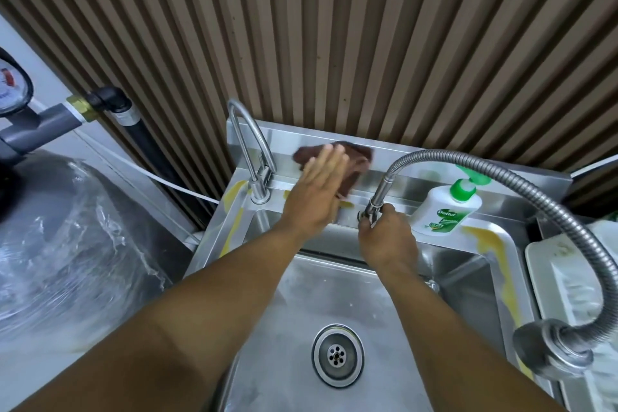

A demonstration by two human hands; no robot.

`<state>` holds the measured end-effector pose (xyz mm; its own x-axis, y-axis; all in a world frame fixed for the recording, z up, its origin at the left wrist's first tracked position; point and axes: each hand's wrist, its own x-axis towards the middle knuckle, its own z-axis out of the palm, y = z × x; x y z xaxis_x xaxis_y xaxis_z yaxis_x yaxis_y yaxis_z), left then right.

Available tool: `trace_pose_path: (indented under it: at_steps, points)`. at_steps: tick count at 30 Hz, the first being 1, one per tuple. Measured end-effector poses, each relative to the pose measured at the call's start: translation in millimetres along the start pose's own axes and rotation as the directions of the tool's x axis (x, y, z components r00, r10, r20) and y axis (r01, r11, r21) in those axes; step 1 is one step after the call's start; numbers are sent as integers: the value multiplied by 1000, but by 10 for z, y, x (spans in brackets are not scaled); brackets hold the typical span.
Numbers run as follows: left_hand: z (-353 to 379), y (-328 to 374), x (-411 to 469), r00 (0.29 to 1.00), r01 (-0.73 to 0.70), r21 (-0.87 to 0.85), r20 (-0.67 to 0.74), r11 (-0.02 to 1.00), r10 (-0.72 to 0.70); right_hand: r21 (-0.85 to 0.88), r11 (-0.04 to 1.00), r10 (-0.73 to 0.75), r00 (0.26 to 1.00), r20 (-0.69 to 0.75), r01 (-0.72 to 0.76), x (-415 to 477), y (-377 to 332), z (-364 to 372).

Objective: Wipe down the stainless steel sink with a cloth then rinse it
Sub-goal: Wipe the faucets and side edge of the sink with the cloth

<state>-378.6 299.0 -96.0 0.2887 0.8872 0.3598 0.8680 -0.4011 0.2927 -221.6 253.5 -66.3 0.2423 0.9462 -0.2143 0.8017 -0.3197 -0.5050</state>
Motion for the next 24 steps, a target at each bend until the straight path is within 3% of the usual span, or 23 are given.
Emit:
trace_pose_path:
  at_steps: [2,4,5,6,7,9,10,12,15,18,24]
  points:
    - [-133,-47,-4,949,253,-122,-160,960,-271,9,1000,-3,1000,2,3,7,14,6]
    - [-288,23,103,806,463,-305,-245,832,-538,19,1000,-7,1000,-2,7,-2,16,16]
    - [-334,63,189,738,531,-365,-245,765,-629,23,1000,-5,1000,-4,5,-3,14,20]
    - [-356,89,264,718,551,-378,-240,744,-653,27,1000,-3,1000,-7,4,0,16,24]
    - [-344,110,319,764,515,-341,-233,787,-601,29,1000,-3,1000,-8,4,-2,17,26]
    - [-245,163,355,936,298,-154,-148,942,-320,28,1000,-9,1000,-8,10,5,18,30]
    - [-191,190,351,982,171,-75,-74,983,-176,25,1000,-12,1000,-6,12,7,21,31]
    - [-171,174,303,998,-9,11,57,1000,8,15,1000,-19,1000,-6,19,5,22,29]
    - [-248,-78,128,970,-187,63,170,980,174,14,1000,-19,1000,-9,19,4,23,26]
    - [-291,-429,-185,958,-185,91,238,978,159,32,999,-8,1000,-8,8,-6,20,23]
    - [-122,-456,-421,932,111,213,318,971,-176,64,998,11,1000,-25,-9,-11,11,52]
